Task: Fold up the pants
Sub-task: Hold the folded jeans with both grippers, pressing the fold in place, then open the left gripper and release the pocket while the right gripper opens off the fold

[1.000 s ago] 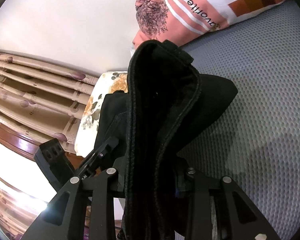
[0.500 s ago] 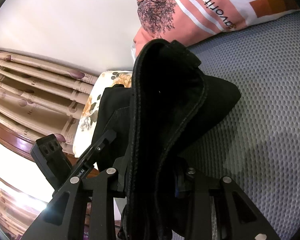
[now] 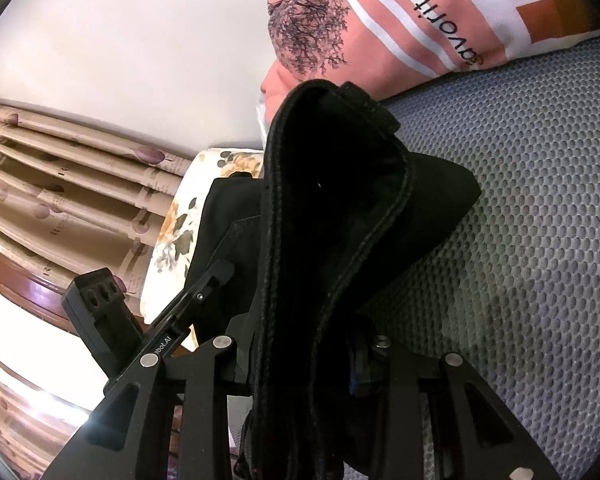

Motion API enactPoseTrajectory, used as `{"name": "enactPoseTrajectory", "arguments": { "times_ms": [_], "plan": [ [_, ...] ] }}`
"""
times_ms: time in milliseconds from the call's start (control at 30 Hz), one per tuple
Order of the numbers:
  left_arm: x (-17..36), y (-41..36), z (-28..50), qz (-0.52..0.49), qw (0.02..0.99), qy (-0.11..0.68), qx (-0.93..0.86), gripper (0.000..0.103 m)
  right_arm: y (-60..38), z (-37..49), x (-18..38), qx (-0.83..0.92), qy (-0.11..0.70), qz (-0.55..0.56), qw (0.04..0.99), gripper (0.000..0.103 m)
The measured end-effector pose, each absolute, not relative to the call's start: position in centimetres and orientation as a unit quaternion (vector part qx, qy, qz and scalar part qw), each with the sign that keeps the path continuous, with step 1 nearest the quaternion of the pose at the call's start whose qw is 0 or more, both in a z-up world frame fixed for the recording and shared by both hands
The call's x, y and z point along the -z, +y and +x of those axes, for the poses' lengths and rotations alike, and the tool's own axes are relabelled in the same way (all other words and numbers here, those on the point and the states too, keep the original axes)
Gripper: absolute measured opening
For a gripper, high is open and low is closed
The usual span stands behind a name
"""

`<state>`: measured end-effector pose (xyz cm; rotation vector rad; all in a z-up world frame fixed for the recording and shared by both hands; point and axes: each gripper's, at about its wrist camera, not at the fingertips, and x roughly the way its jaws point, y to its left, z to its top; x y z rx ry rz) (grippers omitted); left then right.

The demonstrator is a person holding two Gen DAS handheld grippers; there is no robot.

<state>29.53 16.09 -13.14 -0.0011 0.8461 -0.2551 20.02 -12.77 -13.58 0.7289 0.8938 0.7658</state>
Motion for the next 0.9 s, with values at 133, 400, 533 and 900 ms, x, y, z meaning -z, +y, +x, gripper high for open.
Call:
{"name": "enactPoseTrajectory", "arguments": {
  "times_ms": [133,400,533,900],
  "plan": [
    [13.5,16.4,29.8,0.0,0.904,0.41,0.121,0.029,-12.7,20.3,13.7,-0.352,0.412,0.337,0.77,0.03],
    [14.6,17.1,30.1,0.001,0.903,0.414,0.112,0.029,-12.8,20.7,14.1,-0.349,0.412,0.333,0.773,0.03],
    [15.3,17.5,30.3,0.001,0.903,0.417,0.106,0.029,-12.8,20.9,14.4,-0.346,0.413,0.33,0.775,0.03],
    [17.1,18.0,30.2,0.005,0.902,0.422,0.093,0.03,-12.4,21.0,14.9,-0.329,0.415,0.293,0.796,0.03]
  ]
}}
